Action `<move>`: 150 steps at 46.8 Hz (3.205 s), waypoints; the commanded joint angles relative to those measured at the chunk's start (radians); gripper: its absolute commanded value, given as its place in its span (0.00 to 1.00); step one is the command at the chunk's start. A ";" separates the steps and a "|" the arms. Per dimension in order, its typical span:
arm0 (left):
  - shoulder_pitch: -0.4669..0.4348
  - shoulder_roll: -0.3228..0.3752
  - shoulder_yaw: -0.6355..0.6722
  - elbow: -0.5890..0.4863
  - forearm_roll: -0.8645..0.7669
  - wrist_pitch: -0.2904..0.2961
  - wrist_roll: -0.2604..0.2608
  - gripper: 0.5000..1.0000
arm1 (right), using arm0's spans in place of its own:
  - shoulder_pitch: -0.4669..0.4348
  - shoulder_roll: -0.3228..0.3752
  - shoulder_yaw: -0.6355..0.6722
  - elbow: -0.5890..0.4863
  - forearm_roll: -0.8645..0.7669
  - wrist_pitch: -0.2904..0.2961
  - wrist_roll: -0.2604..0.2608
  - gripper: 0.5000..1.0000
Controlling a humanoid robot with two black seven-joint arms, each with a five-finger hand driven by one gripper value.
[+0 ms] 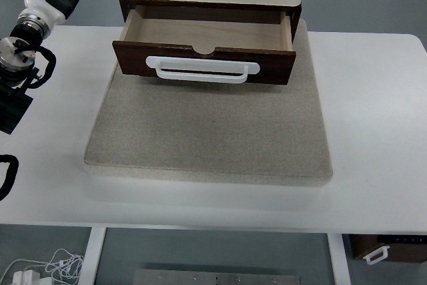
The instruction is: Close the drawer under the combination cabinet
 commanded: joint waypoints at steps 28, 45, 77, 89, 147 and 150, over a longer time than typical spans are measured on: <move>-0.039 0.061 0.001 0.000 0.007 -0.013 -0.008 1.00 | 0.000 0.000 0.000 0.000 0.000 0.000 0.000 0.90; -0.117 0.169 0.001 -0.013 0.024 -0.031 -0.008 1.00 | 0.000 0.000 0.000 0.000 0.000 0.000 0.000 0.90; -0.199 0.331 0.001 -0.201 0.044 -0.056 -0.066 1.00 | 0.000 0.000 0.000 0.000 0.000 0.000 0.000 0.90; -0.229 0.362 -0.005 -0.361 0.096 -0.056 -0.066 1.00 | 0.000 0.000 0.000 -0.001 0.000 0.000 0.000 0.90; -0.361 0.433 0.356 -1.177 0.210 -0.004 0.029 1.00 | 0.000 0.000 0.000 0.000 0.000 0.000 0.000 0.90; -0.363 0.431 0.391 -1.197 0.216 -0.008 0.049 1.00 | 0.000 0.000 0.000 0.000 0.000 0.000 0.000 0.90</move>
